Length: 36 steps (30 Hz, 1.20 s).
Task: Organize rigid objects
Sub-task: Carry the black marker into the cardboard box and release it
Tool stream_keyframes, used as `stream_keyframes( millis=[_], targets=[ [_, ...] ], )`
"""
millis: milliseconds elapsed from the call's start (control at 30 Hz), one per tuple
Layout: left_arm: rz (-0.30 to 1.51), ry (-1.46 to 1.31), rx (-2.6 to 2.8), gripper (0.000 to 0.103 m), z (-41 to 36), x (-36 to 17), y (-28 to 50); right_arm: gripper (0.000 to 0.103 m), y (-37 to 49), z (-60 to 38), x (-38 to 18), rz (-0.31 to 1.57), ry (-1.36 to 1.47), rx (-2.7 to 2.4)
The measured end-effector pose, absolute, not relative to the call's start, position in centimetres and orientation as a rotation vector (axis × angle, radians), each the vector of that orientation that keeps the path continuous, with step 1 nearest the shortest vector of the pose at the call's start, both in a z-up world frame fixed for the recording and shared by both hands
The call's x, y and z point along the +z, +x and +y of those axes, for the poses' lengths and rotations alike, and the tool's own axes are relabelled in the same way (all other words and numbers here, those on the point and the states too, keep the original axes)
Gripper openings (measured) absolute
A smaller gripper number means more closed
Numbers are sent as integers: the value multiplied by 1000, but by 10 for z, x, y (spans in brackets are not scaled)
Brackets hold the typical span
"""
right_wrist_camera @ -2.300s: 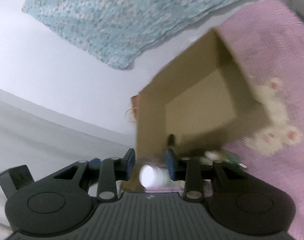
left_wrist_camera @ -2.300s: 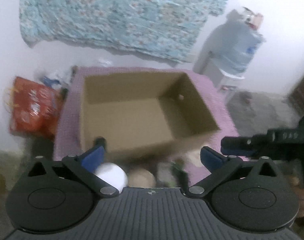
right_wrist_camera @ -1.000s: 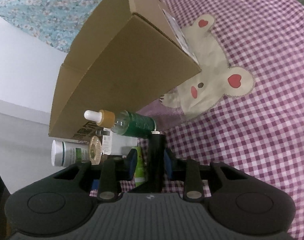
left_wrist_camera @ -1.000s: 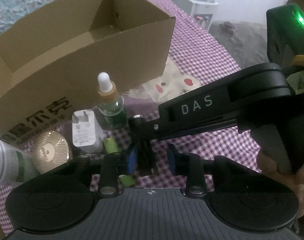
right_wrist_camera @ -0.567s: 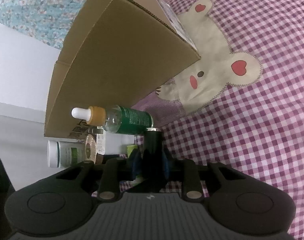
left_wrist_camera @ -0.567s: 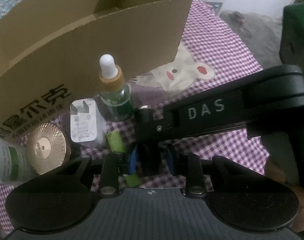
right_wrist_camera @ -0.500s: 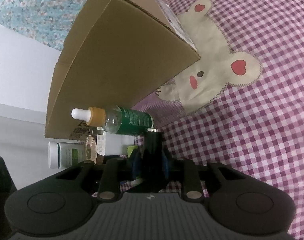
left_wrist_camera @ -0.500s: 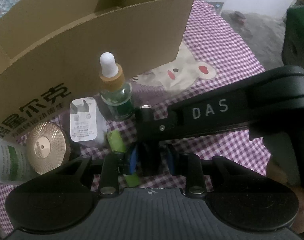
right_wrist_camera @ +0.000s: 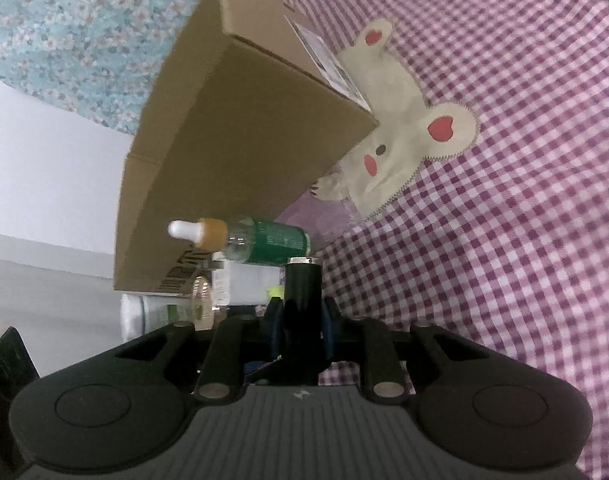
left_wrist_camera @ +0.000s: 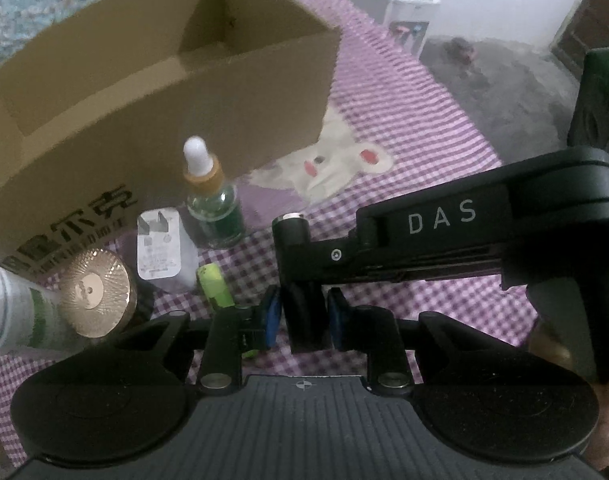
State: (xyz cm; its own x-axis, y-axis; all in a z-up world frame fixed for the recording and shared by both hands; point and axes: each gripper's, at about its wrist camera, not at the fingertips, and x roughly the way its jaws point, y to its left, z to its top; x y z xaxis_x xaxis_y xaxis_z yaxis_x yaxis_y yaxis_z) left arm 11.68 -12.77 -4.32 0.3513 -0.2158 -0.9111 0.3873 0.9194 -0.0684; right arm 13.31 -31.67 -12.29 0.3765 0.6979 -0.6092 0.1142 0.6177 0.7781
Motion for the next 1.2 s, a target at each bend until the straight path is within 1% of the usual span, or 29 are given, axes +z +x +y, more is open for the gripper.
stream_keyframes(
  millis=[200,400,567,800,900,1000,1100,1200],
  targets=[
    [1048,161,-413,24,-127,-4,93,22,105,-323,-77,1046,814,439],
    [935,148,-391,24,-114,40,72,22,87,-305,-23,942,738,474],
    [844,124,-341,24,-94,74,73,22,93,-280,26,857,662,549],
    [796,42,-252,24,-52,112,104,22,133,-230,73,807,585,668],
    [806,19,-213,24,-32,116,124,22,161,-208,81,824,574,707],
    [852,-16,-183,24,-11,109,150,22,191,-188,79,874,566,723],
    [920,-50,-166,24,7,92,180,22,218,-169,68,942,553,719],
    [983,-62,-147,24,16,72,205,22,252,-156,41,1034,555,704]
  ],
)
